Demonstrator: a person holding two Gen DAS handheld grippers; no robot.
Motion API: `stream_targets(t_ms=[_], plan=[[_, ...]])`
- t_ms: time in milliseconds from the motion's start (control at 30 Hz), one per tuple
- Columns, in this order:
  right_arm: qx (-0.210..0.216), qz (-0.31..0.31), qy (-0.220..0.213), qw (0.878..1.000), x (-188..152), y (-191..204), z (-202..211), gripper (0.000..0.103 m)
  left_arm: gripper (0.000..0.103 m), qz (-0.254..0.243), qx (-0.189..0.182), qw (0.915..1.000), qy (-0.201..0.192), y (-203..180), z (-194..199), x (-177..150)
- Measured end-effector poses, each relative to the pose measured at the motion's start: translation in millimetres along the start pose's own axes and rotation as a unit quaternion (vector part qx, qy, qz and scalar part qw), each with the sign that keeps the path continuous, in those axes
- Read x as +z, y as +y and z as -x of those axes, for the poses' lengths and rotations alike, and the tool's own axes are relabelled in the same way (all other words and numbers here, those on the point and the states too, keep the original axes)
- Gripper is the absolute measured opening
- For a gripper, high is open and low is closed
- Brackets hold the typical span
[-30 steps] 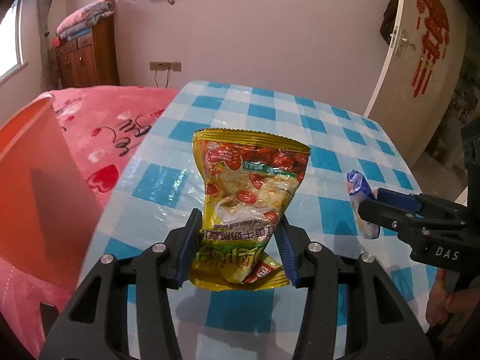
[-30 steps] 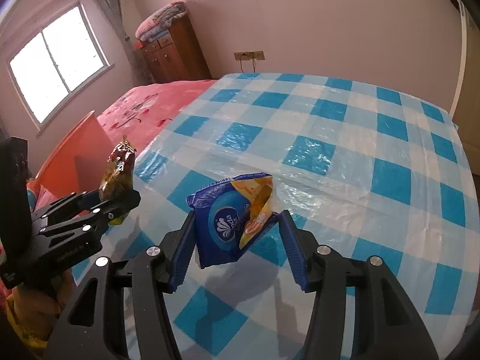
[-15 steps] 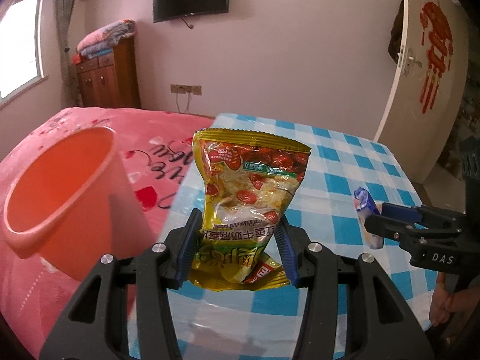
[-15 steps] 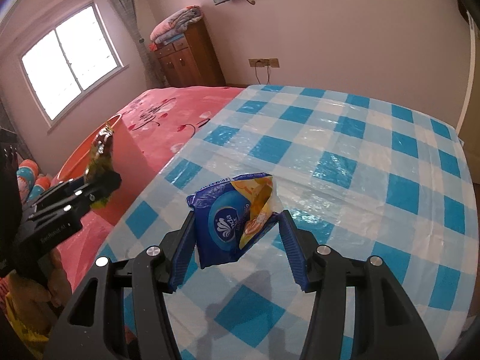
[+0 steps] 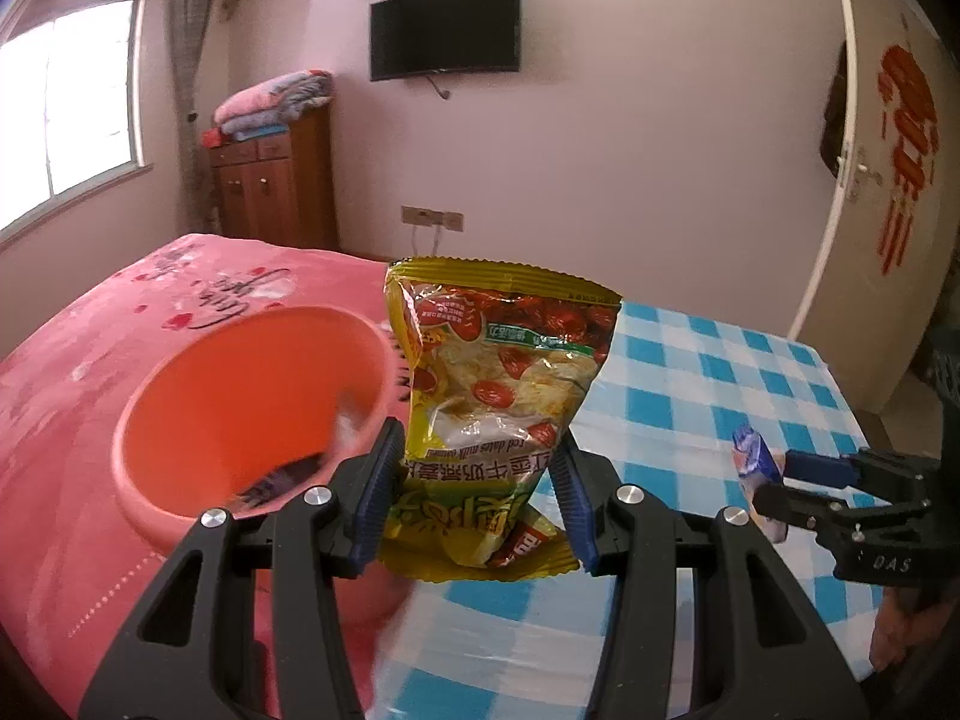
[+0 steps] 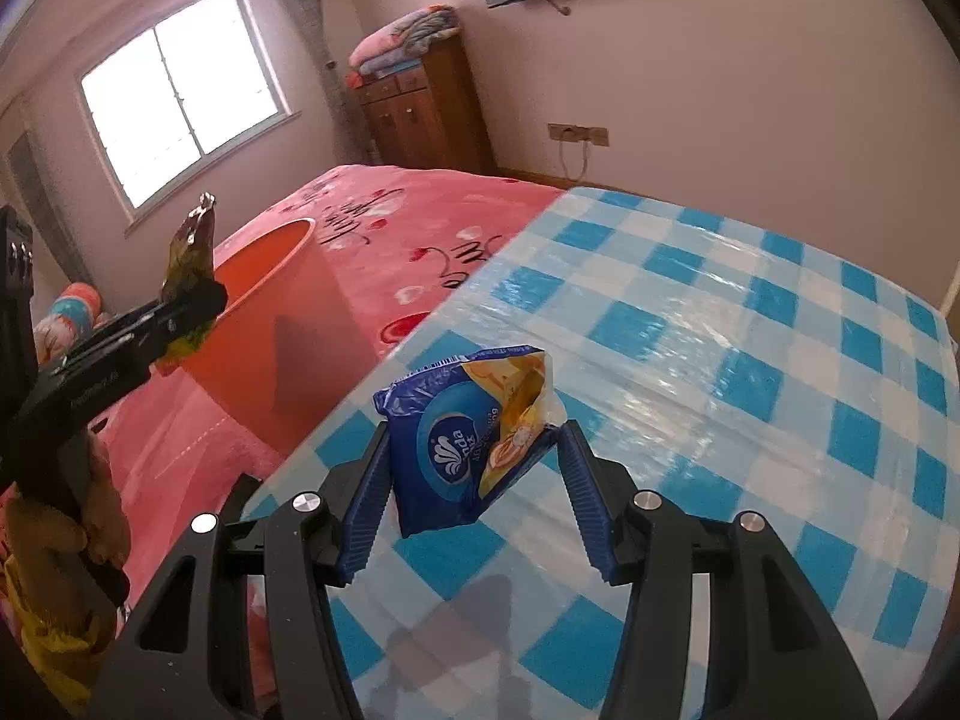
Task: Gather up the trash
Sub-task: 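Lift both held packets and carry them over the orange bucket, then open both grippers to drop the packets into the bucket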
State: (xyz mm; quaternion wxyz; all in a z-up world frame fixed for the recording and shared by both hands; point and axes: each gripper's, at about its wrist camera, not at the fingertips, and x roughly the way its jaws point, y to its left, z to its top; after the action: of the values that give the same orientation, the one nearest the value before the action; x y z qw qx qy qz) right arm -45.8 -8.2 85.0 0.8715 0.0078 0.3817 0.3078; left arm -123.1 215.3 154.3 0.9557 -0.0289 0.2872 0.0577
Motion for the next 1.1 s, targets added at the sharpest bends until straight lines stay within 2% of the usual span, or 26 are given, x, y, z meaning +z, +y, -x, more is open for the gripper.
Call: stream_targets(t_ms=[300,467,700,933,1033,1100], plan=[[0.037,0.04,0.003,0.998,28,45,-15,0.056,0.05,0.016,0.042,0.9988,-0.017,41,8,11],[0.062,0.078,-0.007,0.995,52,84,-20,0.056,0.05,0.039,0.067,0.9967,-0.023,72,7,17],[0.102,0.119,-0.022,0.987,85,133,-35,0.056,0.05,0.066,0.092,0.9935,-0.012,107,-7,19],[0.132,0.154,-0.019,0.979,101,173,-61,0.057,0.05,0.088,0.095,0.9916,0.004,124,-24,13],[0.135,0.161,-0.015,0.978,107,184,-77,0.062,0.05,0.093,0.092,0.9913,0.013,128,-31,11],[0.135,0.161,-0.018,0.978,110,188,-86,0.07,0.053,0.094,0.095,0.9909,0.019,131,-36,10]])
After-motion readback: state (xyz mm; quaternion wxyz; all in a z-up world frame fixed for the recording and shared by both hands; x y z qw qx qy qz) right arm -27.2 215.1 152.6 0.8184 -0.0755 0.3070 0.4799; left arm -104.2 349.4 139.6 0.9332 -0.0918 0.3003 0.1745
